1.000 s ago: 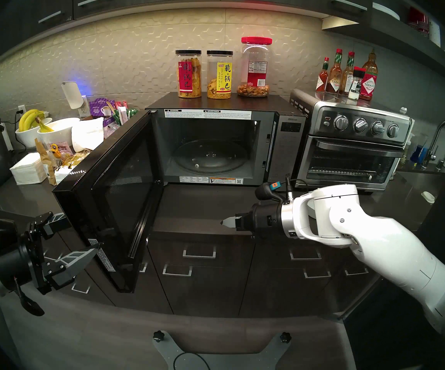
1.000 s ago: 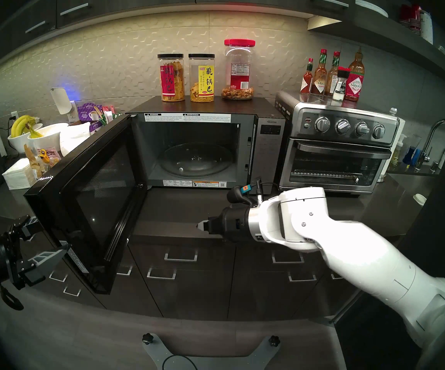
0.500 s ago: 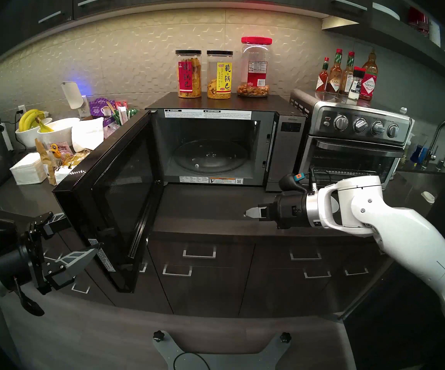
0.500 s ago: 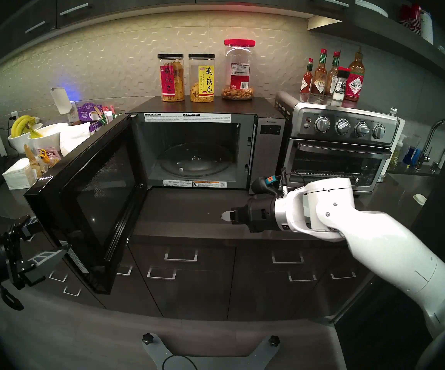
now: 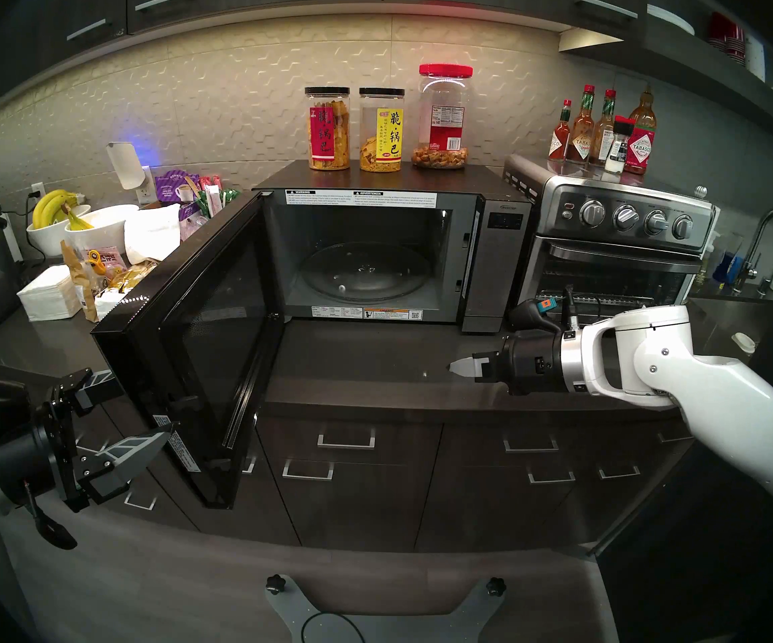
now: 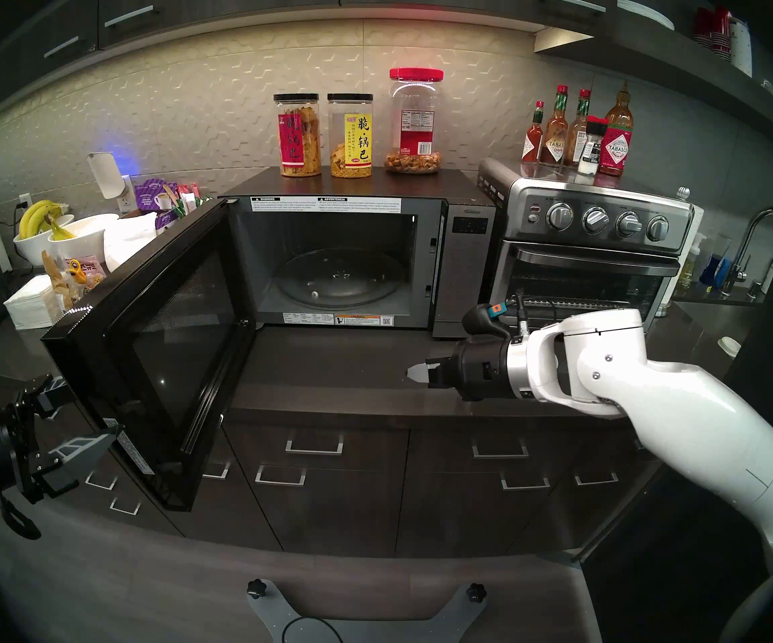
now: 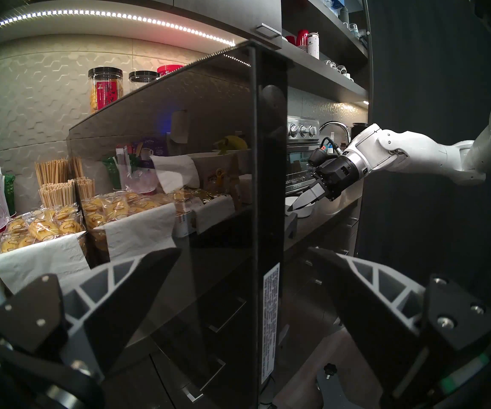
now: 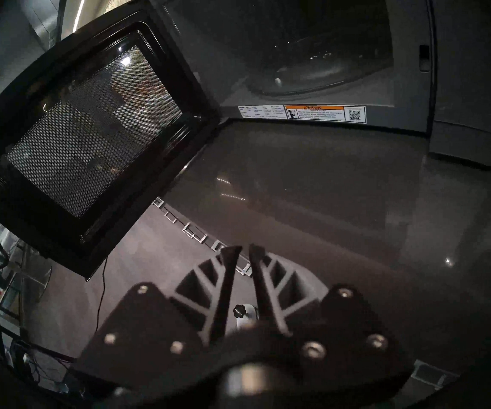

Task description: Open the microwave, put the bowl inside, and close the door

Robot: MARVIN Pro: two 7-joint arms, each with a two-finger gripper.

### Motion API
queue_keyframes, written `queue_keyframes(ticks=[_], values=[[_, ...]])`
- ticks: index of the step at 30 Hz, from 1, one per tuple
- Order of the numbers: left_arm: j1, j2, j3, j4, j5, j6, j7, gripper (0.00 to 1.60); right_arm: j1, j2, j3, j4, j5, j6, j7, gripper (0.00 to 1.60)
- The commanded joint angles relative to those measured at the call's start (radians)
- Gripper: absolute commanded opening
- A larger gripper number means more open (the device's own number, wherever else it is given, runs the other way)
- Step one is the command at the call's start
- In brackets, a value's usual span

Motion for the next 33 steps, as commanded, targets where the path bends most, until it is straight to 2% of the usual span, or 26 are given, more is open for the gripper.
queue_keyframes(ticks=[1, 21, 33], values=[[-0.001, 0.0, 0.001, -0.005, -0.01, 0.002, -0.008, 1.6, 0.0, 0.057, 0.042, 0.002, -0.007, -0.025, 0.044, 0.75], [-0.001, 0.0, 0.001, -0.005, -0.011, 0.002, -0.008, 1.6, 0.013, 0.119, 0.085, 0.102, -0.076, -0.032, 0.13, 0.77], [0.0, 0.0, 0.001, -0.005, -0.011, 0.002, -0.007, 1.6, -0.021, 0.221, 0.11, 0.127, -0.106, -0.07, 0.202, 0.8]])
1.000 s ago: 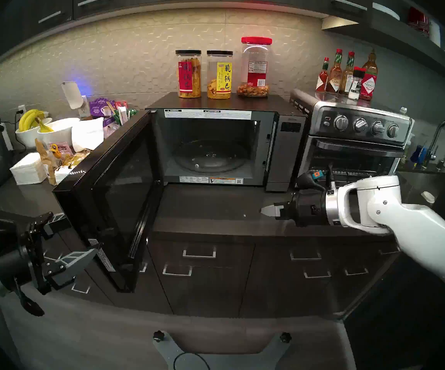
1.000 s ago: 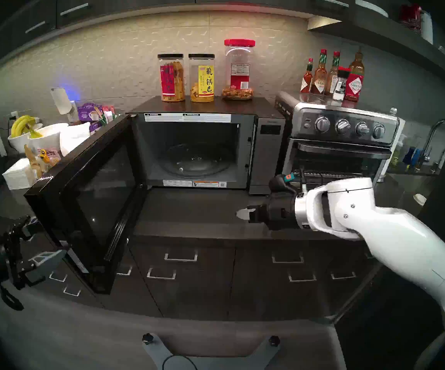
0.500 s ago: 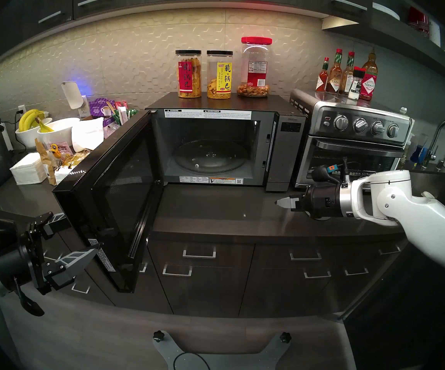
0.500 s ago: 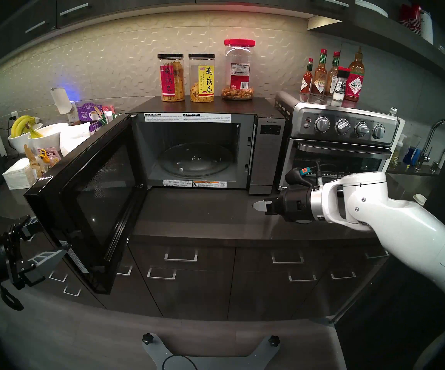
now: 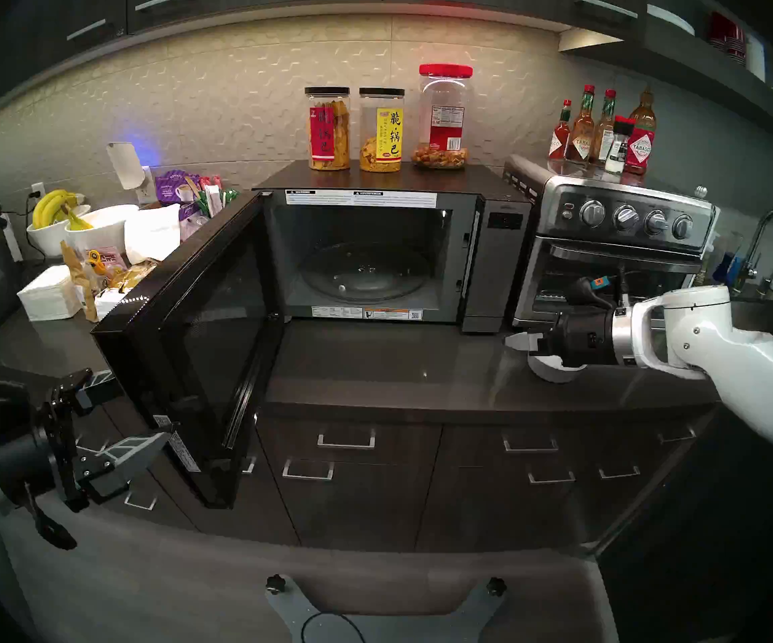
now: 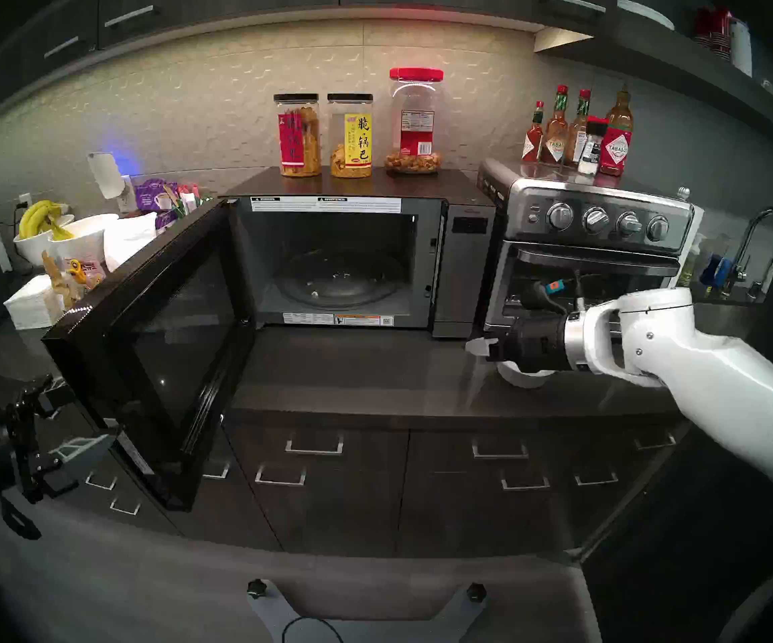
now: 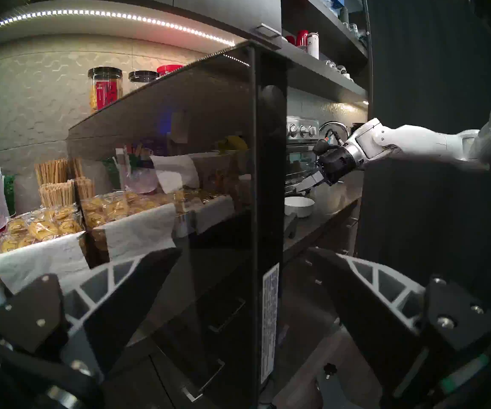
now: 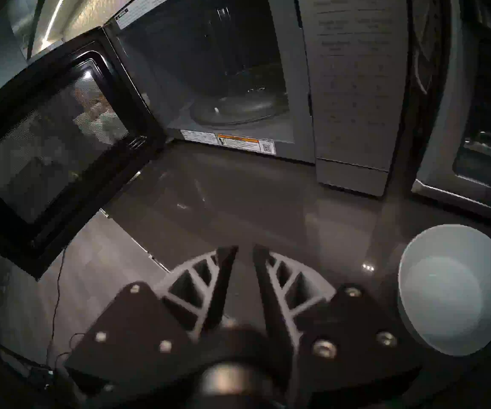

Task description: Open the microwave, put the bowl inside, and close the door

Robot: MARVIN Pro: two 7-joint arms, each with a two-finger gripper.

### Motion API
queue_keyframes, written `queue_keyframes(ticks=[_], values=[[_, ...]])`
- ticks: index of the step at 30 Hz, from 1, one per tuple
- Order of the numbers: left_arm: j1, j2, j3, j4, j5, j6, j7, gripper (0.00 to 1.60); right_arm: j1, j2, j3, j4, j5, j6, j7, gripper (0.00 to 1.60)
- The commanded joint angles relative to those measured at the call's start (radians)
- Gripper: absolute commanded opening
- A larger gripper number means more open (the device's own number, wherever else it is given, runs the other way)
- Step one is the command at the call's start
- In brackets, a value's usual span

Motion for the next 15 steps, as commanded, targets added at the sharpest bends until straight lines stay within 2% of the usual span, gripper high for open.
queue_keyframes(ticks=[1, 2, 7, 8, 10, 15], values=[[-0.002, -0.001, 0.001, -0.005, -0.01, 0.002, -0.007, 1.6, -0.012, 0.083, 0.03, 0.005, -0.012, -0.032, 0.048, 0.82], [-0.002, -0.001, 0.001, -0.005, -0.01, 0.002, -0.007, 1.6, -0.019, 0.098, 0.035, 0.01, -0.027, -0.038, 0.06, 0.9], [-0.001, -0.001, 0.001, -0.005, -0.01, 0.001, -0.007, 1.6, -0.039, 0.113, 0.057, 0.027, -0.052, -0.043, 0.087, 1.01], [-0.001, -0.001, 0.001, -0.005, -0.01, 0.001, -0.007, 1.6, -0.045, 0.116, 0.064, 0.03, -0.056, -0.044, 0.094, 1.12], [-0.001, -0.001, 0.001, -0.005, -0.01, 0.001, -0.007, 1.6, -0.071, 0.125, 0.093, 0.037, -0.084, -0.042, 0.118, 1.2], [-0.001, -0.001, 0.001, -0.005, -0.01, 0.001, -0.007, 1.6, -0.112, 0.133, 0.132, 0.039, -0.125, -0.045, 0.142, 1.32]])
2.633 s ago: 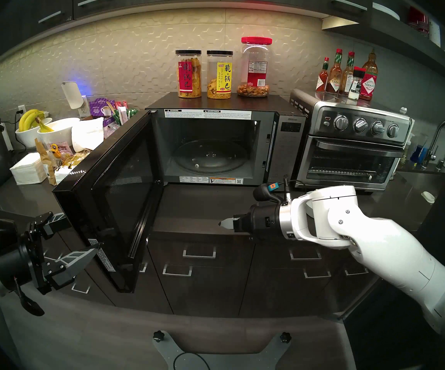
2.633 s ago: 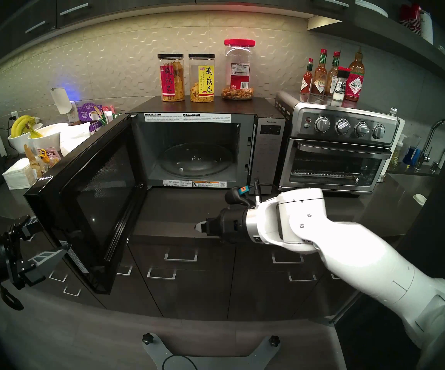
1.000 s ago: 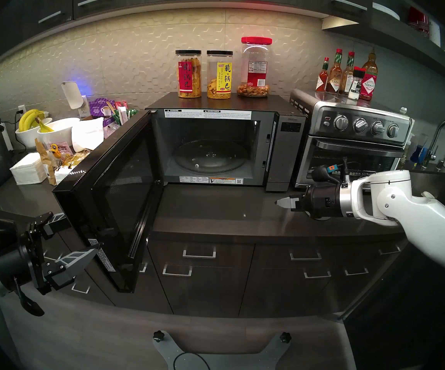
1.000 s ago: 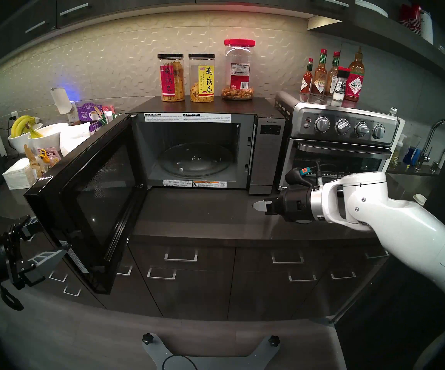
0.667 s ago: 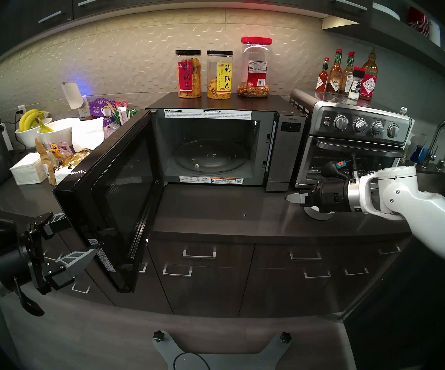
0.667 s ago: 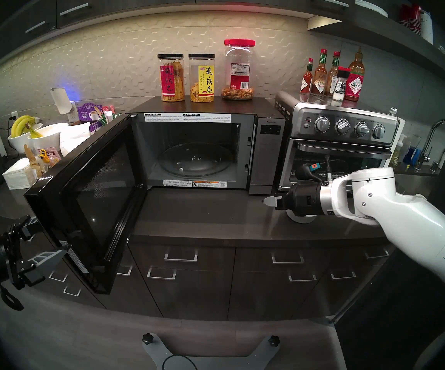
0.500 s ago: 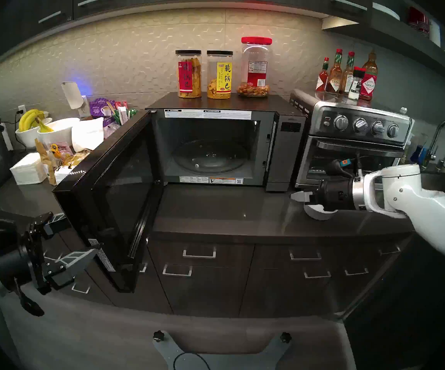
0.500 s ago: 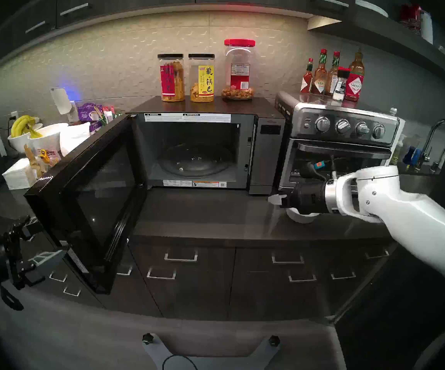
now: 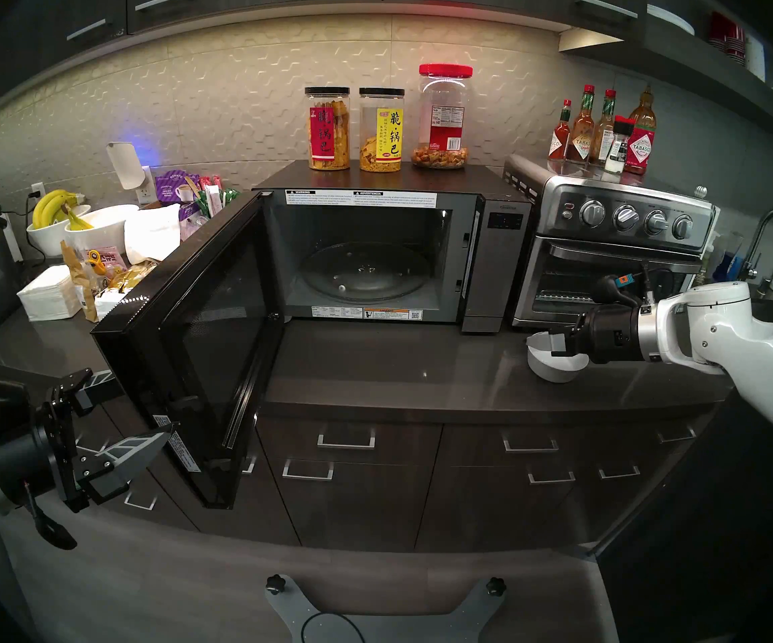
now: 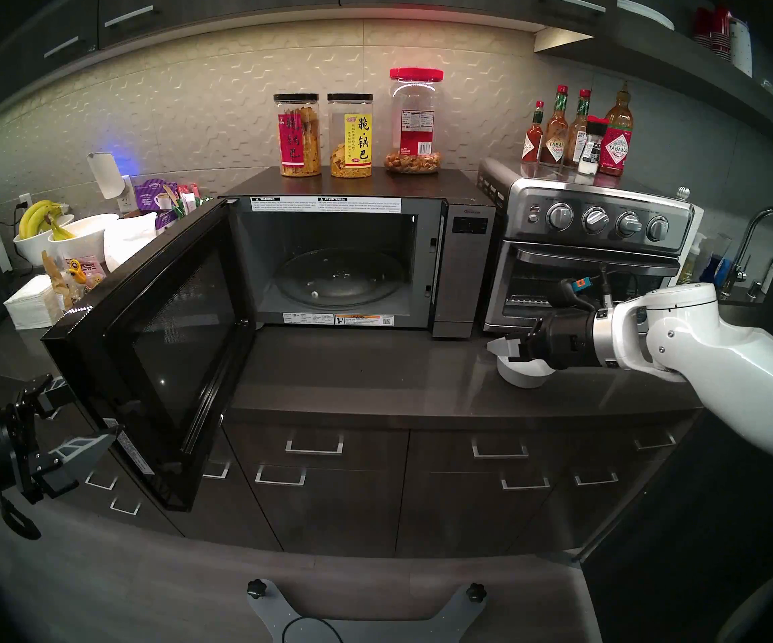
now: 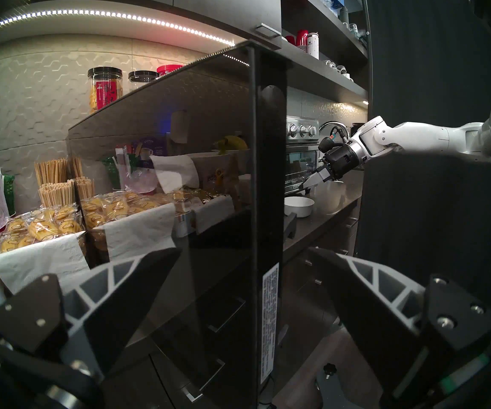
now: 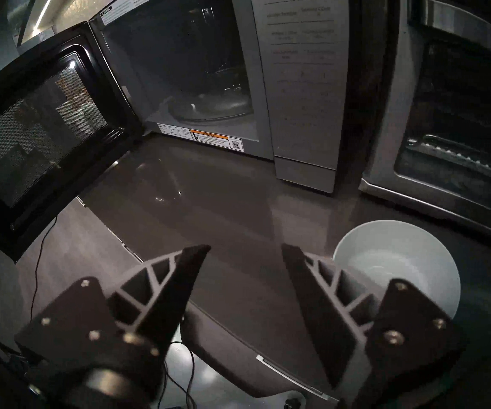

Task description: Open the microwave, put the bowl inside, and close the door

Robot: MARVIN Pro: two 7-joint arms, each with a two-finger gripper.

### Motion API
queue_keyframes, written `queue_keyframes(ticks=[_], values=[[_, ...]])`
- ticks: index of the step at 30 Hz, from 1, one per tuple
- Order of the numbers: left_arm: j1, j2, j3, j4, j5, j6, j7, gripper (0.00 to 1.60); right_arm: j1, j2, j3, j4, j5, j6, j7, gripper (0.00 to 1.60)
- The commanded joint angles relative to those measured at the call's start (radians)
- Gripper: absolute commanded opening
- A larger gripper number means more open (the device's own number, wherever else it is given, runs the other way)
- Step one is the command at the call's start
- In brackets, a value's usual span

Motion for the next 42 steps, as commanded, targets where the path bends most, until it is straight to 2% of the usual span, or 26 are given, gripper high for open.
queue_keyframes(ticks=[1, 9, 19, 30, 42], values=[[-0.002, -0.001, 0.001, -0.005, -0.01, 0.001, -0.007, 1.6, -0.064, 0.042, 0.083, -0.002, -0.06, -0.016, 0.051, 1.37], [-0.002, -0.001, 0.001, -0.005, -0.01, 0.001, -0.007, 1.6, -0.141, 0.054, 0.143, -0.004, -0.131, -0.047, 0.064, 1.46], [-0.001, -0.001, 0.001, -0.005, -0.011, 0.001, -0.007, 1.6, -0.166, 0.063, 0.13, -0.03, -0.176, -0.071, 0.013, 1.42], [-0.001, -0.001, 0.001, -0.005, -0.011, 0.001, -0.007, 1.6, -0.116, -0.017, 0.12, -0.013, -0.217, 0.013, -0.042, 1.39], [-0.001, 0.0, 0.001, -0.005, -0.011, 0.001, -0.007, 1.6, -0.044, -0.127, 0.079, 0.054, -0.289, 0.094, -0.035, 1.37]])
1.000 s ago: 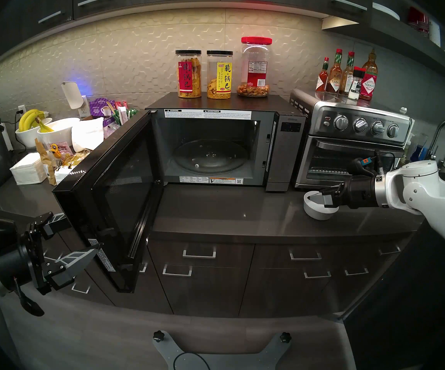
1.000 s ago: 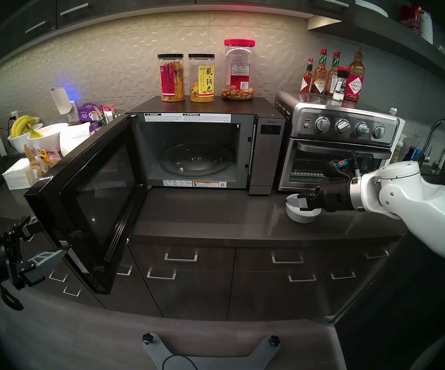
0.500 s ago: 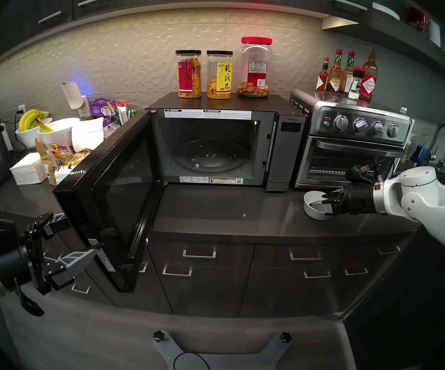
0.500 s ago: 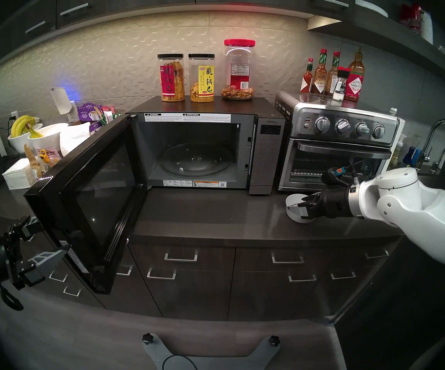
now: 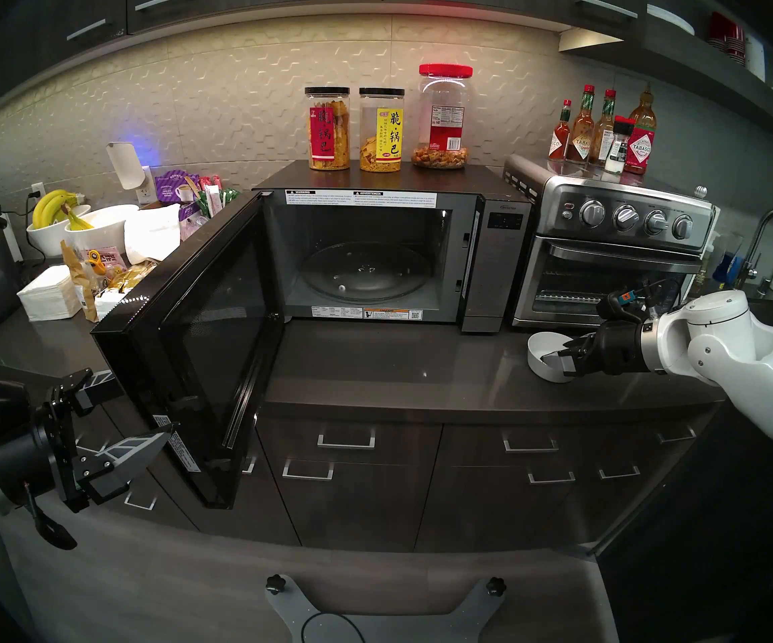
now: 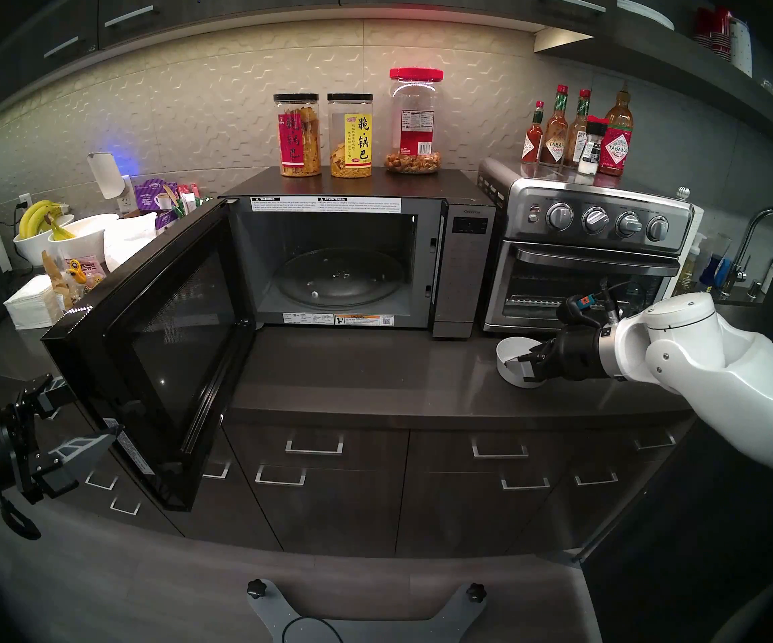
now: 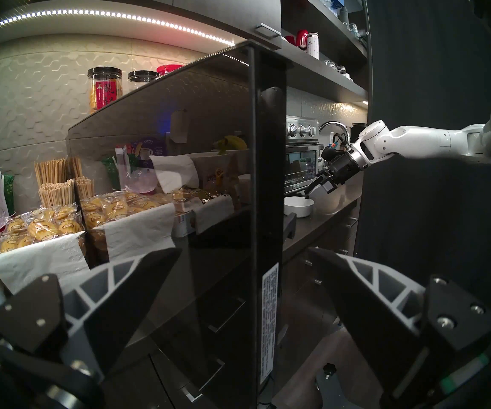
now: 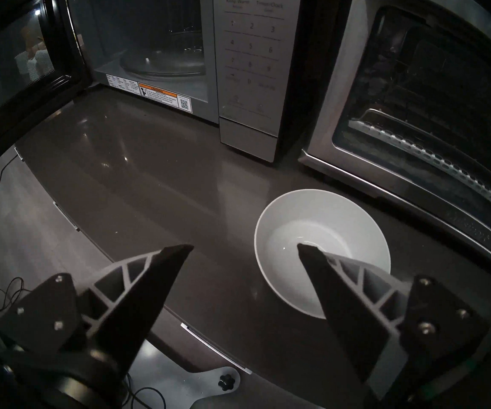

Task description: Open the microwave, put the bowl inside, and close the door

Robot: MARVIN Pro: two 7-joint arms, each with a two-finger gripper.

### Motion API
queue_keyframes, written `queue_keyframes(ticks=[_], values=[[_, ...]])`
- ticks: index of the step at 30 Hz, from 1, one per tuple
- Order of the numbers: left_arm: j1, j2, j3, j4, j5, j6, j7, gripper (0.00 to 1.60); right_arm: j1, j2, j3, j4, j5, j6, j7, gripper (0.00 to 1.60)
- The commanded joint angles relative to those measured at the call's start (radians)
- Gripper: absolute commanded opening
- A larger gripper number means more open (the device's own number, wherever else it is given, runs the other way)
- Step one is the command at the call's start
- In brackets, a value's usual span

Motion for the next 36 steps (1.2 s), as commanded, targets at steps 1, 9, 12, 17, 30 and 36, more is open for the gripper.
queue_keyframes(ticks=[1, 9, 12, 17, 30, 36], values=[[-0.002, -0.001, 0.001, -0.005, -0.01, 0.001, -0.007, 1.6, 0.073, -0.077, -0.017, 0.034, -0.035, 0.03, 0.008, 1.37], [-0.002, -0.001, 0.001, -0.005, -0.01, 0.001, -0.007, 1.6, 0.098, -0.115, -0.051, 0.066, -0.075, 0.049, 0.015, 1.37], [-0.002, -0.001, 0.001, -0.005, -0.01, 0.001, -0.007, 1.6, 0.105, -0.124, -0.057, 0.073, -0.081, 0.054, 0.018, 1.36], [-0.002, -0.001, 0.001, -0.005, -0.01, 0.001, -0.007, 1.6, 0.113, -0.142, -0.064, 0.085, -0.094, 0.057, 0.023, 1.35], [-0.002, -0.001, 0.001, -0.005, -0.01, 0.001, -0.007, 1.6, 0.104, -0.18, -0.07, 0.103, -0.131, 0.033, 0.016, 1.35], [-0.002, -0.001, 0.001, -0.005, -0.01, 0.001, -0.007, 1.6, 0.113, -0.201, -0.081, 0.114, -0.152, 0.043, 0.001, 1.31]])
